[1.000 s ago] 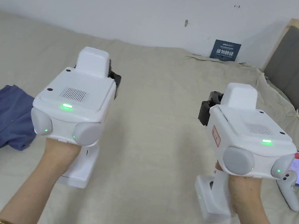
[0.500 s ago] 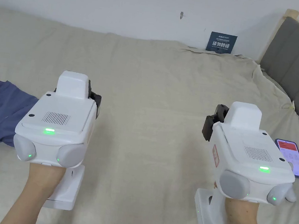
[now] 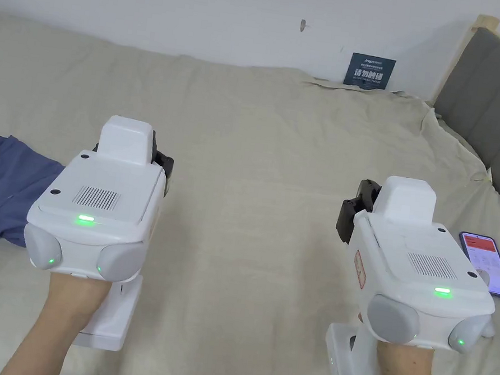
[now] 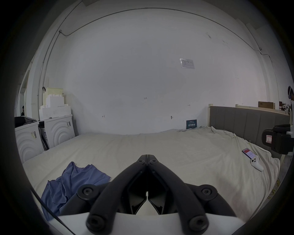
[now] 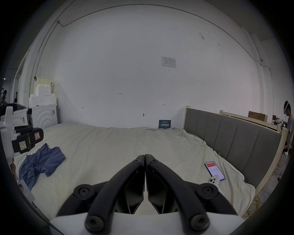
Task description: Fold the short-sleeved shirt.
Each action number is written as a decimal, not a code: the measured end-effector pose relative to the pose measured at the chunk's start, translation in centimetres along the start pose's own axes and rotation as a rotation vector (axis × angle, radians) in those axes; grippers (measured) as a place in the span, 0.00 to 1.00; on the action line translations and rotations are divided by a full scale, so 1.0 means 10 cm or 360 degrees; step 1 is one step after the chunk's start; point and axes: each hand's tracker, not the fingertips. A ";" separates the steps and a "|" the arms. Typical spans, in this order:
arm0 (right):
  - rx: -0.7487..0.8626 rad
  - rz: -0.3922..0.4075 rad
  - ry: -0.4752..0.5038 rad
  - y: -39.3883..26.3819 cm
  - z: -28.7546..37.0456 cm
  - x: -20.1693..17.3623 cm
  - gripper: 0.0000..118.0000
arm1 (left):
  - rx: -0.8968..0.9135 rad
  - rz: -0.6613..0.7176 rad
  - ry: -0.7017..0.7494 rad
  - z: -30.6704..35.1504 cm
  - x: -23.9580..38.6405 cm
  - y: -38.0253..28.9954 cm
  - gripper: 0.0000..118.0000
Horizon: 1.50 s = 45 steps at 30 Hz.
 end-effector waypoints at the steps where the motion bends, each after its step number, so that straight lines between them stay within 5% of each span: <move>1: 0.0001 0.0005 0.0000 0.00 0.00 0.00 0.01 | 0.0001 0.0001 0.0002 0.00 0.00 0.00 0.00; 45: 0.0023 0.0022 0.0026 0.04 0.02 0.00 0.01 | -0.0007 -0.0017 -0.0022 0.05 0.00 -0.01 0.00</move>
